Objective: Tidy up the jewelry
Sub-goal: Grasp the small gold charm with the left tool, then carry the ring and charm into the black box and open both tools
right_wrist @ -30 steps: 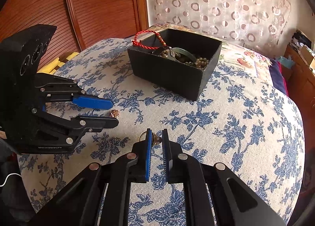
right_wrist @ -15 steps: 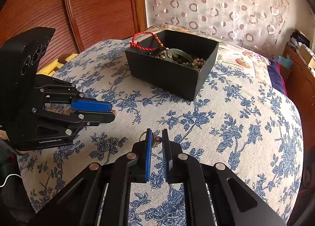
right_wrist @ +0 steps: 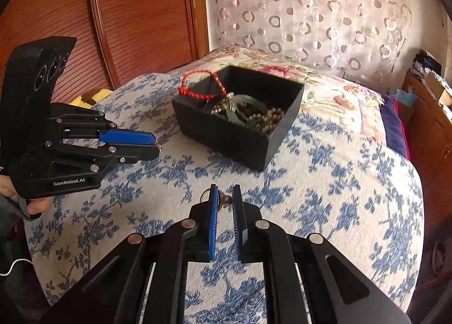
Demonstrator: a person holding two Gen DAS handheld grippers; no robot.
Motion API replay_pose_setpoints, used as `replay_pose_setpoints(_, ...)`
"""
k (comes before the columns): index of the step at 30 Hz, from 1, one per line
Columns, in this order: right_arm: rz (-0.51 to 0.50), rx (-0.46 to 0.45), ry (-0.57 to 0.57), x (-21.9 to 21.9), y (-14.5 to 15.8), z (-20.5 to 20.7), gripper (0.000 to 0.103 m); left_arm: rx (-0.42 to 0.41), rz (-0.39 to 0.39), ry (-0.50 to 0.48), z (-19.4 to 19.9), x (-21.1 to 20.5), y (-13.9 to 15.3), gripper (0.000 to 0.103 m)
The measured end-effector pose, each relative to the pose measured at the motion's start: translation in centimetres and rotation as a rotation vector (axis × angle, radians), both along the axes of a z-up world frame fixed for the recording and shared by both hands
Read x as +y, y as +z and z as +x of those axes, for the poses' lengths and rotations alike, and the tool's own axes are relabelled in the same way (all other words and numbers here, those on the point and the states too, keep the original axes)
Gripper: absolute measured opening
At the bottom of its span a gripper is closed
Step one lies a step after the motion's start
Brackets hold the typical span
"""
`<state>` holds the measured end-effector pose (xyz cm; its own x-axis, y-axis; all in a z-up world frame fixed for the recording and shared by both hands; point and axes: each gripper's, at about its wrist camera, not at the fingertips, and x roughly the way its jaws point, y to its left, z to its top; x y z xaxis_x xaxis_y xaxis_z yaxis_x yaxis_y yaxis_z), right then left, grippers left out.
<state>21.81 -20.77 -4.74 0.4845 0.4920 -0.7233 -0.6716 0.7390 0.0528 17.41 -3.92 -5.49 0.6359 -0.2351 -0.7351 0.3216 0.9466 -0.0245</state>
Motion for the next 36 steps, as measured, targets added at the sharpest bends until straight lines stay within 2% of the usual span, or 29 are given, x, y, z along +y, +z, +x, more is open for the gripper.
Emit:
replay_pose_setpoints(9, 0.035, -0.068, -0.009, 0.7, 2.9, 3.2, 0.011, -0.059, -0.004, 0.031, 2.5, 0.5, 2.3, 0.014)
replay_pose_setpoints(14, 0.037, -0.086, -0.018, 1.7, 3.4, 5.2, 0.011, -0.078, -0.01, 0.05, 4.1, 0.8, 3.0, 0.014)
replay_pose_setpoints(24, 0.034, -0.09, -0.052, 2.9, 2.7, 9.4, 0.012, -0.096, -0.01, 0.071, 7.1, 1.1, 3.5, 0.014)
replay_pose_setpoints(33, 0.043, -0.075, -0.058, 2.9, 1.9, 10.3, 0.012, -0.094, -0.009, 0.084, 9.9, 0.7, 3.5, 0.014)
replay_pose_setpoints(35, 0.042, -0.077, -0.061, 2.8, 1.8, 10.2, 0.015, -0.093, -0.008, 0.087, 10.4, 0.6, 3.4, 0.014)
replay_pose_setpoints(36, 0.045, -0.076, -0.062, 2.8, 1.8, 10.2, 0.023, -0.092, -0.008, 0.088, 10.6, 0.6, 3.4, 0.014)
